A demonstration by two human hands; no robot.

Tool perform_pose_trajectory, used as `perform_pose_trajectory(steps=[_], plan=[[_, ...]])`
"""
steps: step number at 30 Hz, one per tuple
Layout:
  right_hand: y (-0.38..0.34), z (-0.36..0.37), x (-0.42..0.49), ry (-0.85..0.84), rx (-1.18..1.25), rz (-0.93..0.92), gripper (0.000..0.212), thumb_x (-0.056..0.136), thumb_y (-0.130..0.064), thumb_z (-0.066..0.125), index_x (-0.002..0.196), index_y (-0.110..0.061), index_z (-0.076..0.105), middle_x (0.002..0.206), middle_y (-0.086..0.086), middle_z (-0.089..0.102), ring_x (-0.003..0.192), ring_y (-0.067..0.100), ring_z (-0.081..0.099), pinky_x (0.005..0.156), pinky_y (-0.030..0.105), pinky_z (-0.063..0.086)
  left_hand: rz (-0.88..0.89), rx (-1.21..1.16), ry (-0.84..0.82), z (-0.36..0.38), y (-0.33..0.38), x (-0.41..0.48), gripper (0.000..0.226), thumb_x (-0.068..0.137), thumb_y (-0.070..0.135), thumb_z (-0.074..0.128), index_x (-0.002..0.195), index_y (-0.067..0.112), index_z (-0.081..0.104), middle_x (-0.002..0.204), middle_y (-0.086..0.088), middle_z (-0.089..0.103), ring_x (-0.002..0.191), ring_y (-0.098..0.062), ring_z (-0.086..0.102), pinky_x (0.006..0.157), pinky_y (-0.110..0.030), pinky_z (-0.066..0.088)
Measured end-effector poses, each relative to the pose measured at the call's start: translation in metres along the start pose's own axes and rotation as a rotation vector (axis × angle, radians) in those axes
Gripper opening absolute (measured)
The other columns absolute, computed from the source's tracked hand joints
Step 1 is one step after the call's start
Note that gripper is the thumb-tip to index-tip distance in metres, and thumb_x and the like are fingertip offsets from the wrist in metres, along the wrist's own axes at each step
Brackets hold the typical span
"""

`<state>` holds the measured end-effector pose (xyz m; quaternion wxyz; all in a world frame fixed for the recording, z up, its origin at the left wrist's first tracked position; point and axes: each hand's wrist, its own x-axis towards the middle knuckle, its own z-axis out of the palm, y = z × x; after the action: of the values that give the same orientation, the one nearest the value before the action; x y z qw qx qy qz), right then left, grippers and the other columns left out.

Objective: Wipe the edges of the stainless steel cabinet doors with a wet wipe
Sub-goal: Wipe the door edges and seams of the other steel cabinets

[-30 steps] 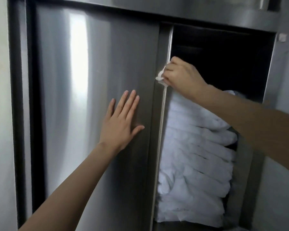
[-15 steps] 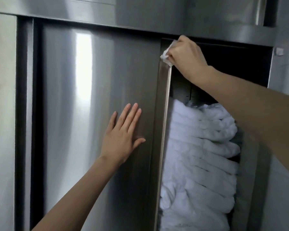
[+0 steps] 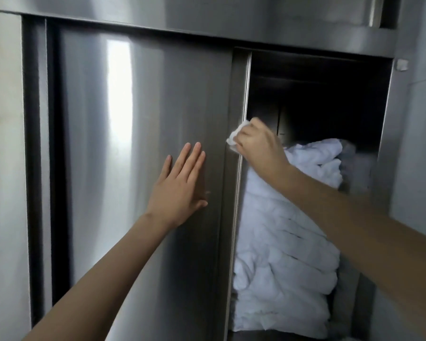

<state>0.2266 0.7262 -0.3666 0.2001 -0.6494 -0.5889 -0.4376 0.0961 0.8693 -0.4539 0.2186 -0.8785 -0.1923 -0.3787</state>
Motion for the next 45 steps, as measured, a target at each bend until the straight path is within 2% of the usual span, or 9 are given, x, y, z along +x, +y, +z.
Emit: perform_pose_trajectory(steps=[1,2,3,4,9,15,20,26,45], plan=[[-0.003,0.023,-0.022,0.019,0.153,0.055,0.009,0.064,0.006,0.040,0.063,0.002,0.047,0.069,0.020,0.051,0.071,0.028,0.049,0.065,0.034,0.035,0.018,-0.014,-0.017,-0.002,-0.002,-0.001,0.110,0.085,0.059,0.060,0.151,0.015,-0.017,0.156,0.001,-0.029,0.144,-0.019,-0.027,0.122,-0.042,-0.002],[-0.006,0.040,-0.048,0.008,-0.015,-0.085,0.061,0.095,-0.028,0.012,0.062,0.004,0.054,0.070,0.021,0.055,0.072,0.030,0.053,0.066,0.033,0.037,0.032,-0.024,-0.030,-0.004,-0.002,-0.003,0.114,0.082,0.057,0.065,0.152,0.014,-0.015,0.155,0.001,-0.030,0.145,-0.020,-0.025,0.122,-0.040,-0.002],[-0.010,0.038,-0.067,-0.125,-0.175,-0.175,0.026,0.089,-0.004,0.062,0.064,0.002,0.062,0.071,0.019,0.060,0.074,0.030,0.058,0.067,0.033,0.044,0.043,-0.028,-0.036,-0.005,-0.002,-0.005,0.117,0.080,0.055,0.069,0.152,0.013,-0.014,0.154,0.000,-0.029,0.146,-0.021,-0.024,0.122,-0.039,-0.003],[-0.018,0.051,-0.089,-0.235,-0.172,-0.164,0.017,0.076,-0.002,0.075,0.062,-0.004,0.065,0.068,0.012,0.062,0.071,0.026,0.061,0.064,0.030,0.049,0.051,-0.033,-0.039,-0.004,-0.001,-0.008,0.119,0.078,0.053,0.071,0.152,0.012,-0.013,0.155,-0.002,-0.028,0.147,-0.023,-0.022,0.123,-0.039,-0.002],[-0.045,0.093,-0.157,-0.362,-0.141,-0.244,0.027,0.043,-0.004,0.086,0.054,-0.020,0.068,0.055,-0.006,0.057,0.059,0.014,0.059,0.054,0.018,0.049,0.078,-0.021,-0.078,0.013,0.005,-0.045,0.115,0.077,0.044,0.076,0.153,0.012,-0.003,0.160,-0.007,-0.015,0.148,-0.027,-0.015,0.123,-0.043,0.004],[-0.035,0.076,-0.165,-0.222,0.128,-0.086,0.010,0.069,0.004,0.078,0.073,-0.002,0.072,0.077,0.011,0.068,0.076,0.027,0.065,0.069,0.035,0.055,0.083,0.012,-0.104,0.047,0.014,-0.089,0.114,0.070,0.035,0.084,0.154,0.013,0.009,0.162,-0.008,0.001,0.149,-0.032,-0.002,0.121,-0.049,0.015],[-0.021,0.043,-0.184,-0.033,0.101,-0.099,0.012,0.066,0.007,0.080,0.071,0.000,0.072,0.075,0.007,0.070,0.070,0.023,0.063,0.067,0.027,0.052,0.051,-0.002,-0.069,0.057,0.021,-0.086,0.118,0.065,0.022,0.088,0.153,0.012,0.009,0.162,-0.010,0.006,0.149,-0.035,0.003,0.120,-0.049,0.015],[-0.008,0.032,-0.216,-0.063,0.064,-0.057,0.014,0.064,0.005,0.082,0.076,0.001,0.074,0.077,0.009,0.072,0.073,0.025,0.066,0.065,0.030,0.058,0.047,0.007,-0.114,0.060,0.032,-0.082,0.112,0.082,0.025,0.075,0.150,0.018,-0.014,0.160,-0.005,-0.018,0.146,-0.031,-0.022,0.120,-0.042,-0.006],[0.025,0.018,-0.248,-0.011,0.028,0.056,0.003,0.075,0.000,0.074,0.077,0.002,0.074,0.077,0.010,0.071,0.073,0.027,0.064,0.063,0.036,0.057,0.066,0.080,-0.130,0.068,0.082,-0.062,0.113,0.090,0.029,0.063,0.141,0.012,-0.037,0.149,-0.009,-0.040,0.133,-0.032,-0.042,0.115,-0.045,-0.017]])
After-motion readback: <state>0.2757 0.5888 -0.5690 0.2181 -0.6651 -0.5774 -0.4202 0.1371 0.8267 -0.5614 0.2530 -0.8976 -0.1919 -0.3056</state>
